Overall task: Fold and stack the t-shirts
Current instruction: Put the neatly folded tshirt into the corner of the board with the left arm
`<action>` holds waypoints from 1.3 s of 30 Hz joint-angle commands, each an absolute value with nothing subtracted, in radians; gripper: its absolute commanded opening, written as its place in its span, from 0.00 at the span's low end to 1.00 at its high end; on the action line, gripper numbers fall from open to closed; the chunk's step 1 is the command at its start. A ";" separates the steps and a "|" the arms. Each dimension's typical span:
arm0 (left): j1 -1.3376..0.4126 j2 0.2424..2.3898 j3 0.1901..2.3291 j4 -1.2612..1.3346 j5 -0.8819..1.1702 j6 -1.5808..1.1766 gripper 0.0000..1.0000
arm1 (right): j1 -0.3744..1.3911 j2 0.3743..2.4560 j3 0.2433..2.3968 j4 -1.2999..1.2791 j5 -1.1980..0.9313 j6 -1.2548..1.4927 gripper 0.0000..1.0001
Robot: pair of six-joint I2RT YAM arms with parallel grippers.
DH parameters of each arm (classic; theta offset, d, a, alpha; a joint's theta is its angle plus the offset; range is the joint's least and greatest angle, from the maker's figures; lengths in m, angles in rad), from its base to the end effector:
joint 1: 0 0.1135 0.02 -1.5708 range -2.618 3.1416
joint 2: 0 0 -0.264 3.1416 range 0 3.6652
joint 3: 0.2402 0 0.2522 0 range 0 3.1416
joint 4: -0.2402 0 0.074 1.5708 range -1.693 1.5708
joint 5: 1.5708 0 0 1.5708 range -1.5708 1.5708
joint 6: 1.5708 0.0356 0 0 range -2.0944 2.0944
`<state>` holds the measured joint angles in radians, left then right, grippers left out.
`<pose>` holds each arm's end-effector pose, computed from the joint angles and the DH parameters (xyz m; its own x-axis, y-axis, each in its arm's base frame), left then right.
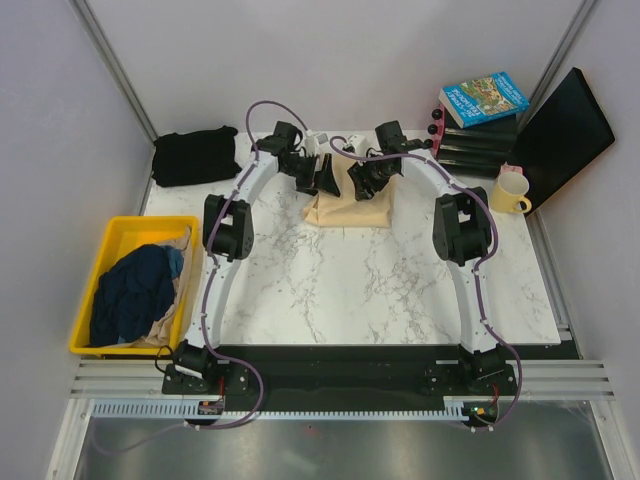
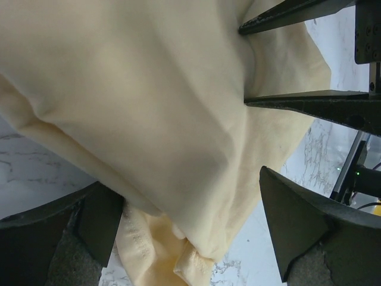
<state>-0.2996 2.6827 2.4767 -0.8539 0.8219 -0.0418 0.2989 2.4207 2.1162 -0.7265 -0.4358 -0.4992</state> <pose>0.5243 -0.1892 0.1534 -0.8554 0.2345 -0.4618 0.5078 0.5551 -0.6588 0.4969 0.1688 0.1804 -0.4927 -0.6059 -0.6246 -0.8088 0.5836 0.0719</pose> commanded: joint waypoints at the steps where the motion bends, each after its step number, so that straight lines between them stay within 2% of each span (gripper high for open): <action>1: -0.328 2.738 2.484 -0.862 0.831 -0.071 0.96 | 0.299 2.338 2.095 -0.741 -0.434 -0.509 0.60; 4: -0.336 2.744 2.482 -0.861 0.845 -0.069 0.85 | 0.299 2.313 2.080 -0.739 -0.426 -0.506 0.60; 5: -0.337 2.746 2.480 -0.858 0.851 -0.069 0.79 | 0.296 2.309 2.080 -0.739 -0.420 -0.505 0.60; 6: -0.341 2.746 2.480 -0.851 0.862 -0.069 0.68 | 0.292 2.303 2.080 -0.738 -0.416 -0.502 0.61; 8: -0.348 2.752 2.479 -0.848 0.868 -0.071 0.57 | 0.285 2.289 2.082 -0.735 -0.413 -0.497 0.62; 9: -0.350 2.753 2.479 -0.841 0.873 -0.071 0.44 | 0.278 2.286 2.082 -0.733 -0.413 -0.497 0.62; 11: -0.359 2.758 2.480 -0.836 0.873 -0.074 0.28 | 0.275 2.275 2.083 -0.733 -0.407 -0.500 0.63; 12: -0.362 2.760 2.480 -0.836 0.873 -0.072 0.04 | 0.270 2.273 2.082 -0.735 -0.403 -0.502 0.63; 22: -0.354 2.724 2.497 -0.838 0.813 -0.037 0.02 | 0.253 2.231 2.060 -0.723 -0.361 -0.483 0.64; 31: -0.316 2.617 2.528 -0.885 0.663 0.092 0.02 | 0.210 2.146 1.988 -0.653 -0.195 -0.471 0.65; 39: -0.258 2.540 2.528 -0.946 0.483 0.248 0.02 | 0.167 2.088 1.916 -0.632 -0.164 -0.479 0.65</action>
<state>-0.3088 2.6556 2.4882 -0.9161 0.6170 0.1078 0.1818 2.1586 1.9480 -0.6670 -0.2005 -0.4828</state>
